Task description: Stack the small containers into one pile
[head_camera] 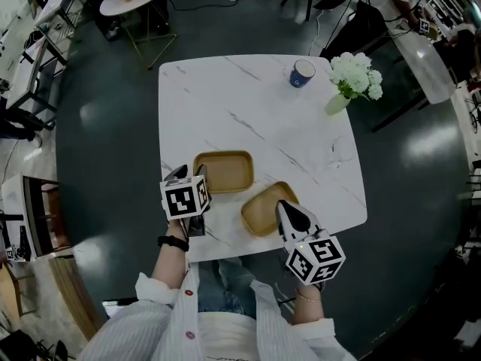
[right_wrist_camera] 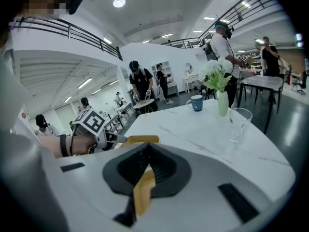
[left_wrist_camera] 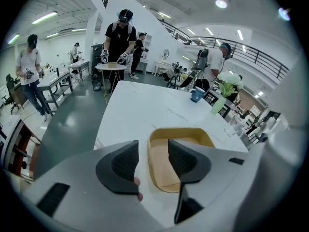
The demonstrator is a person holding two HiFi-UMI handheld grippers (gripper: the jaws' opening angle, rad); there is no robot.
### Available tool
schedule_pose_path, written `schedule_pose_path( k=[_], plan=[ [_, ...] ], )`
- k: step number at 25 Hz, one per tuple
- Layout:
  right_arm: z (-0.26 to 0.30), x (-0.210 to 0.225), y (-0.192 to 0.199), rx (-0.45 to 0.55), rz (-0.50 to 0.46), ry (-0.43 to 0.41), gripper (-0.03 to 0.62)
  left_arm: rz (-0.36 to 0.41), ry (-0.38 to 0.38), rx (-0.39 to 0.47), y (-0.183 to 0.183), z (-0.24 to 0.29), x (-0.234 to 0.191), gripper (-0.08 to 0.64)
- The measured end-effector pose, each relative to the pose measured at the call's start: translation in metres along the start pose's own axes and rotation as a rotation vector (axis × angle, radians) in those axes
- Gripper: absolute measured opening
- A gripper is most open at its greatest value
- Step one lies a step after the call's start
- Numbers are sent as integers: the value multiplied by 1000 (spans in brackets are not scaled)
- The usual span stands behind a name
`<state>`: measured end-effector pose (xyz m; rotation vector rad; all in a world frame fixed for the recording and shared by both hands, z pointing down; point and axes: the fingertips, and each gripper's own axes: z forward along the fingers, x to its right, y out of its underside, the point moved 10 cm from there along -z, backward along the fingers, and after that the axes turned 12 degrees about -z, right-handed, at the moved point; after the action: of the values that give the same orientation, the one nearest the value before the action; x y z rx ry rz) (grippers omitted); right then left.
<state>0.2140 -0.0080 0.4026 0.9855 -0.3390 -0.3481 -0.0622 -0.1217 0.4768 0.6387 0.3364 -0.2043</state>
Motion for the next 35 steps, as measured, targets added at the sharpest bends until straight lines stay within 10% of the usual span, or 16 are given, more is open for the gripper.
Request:
schedule_pose_path(
  k=[35],
  plan=[
    [67,94,61,-505,-225,-83,99,-85,163,-10,32,-66,-30,17]
  ],
)
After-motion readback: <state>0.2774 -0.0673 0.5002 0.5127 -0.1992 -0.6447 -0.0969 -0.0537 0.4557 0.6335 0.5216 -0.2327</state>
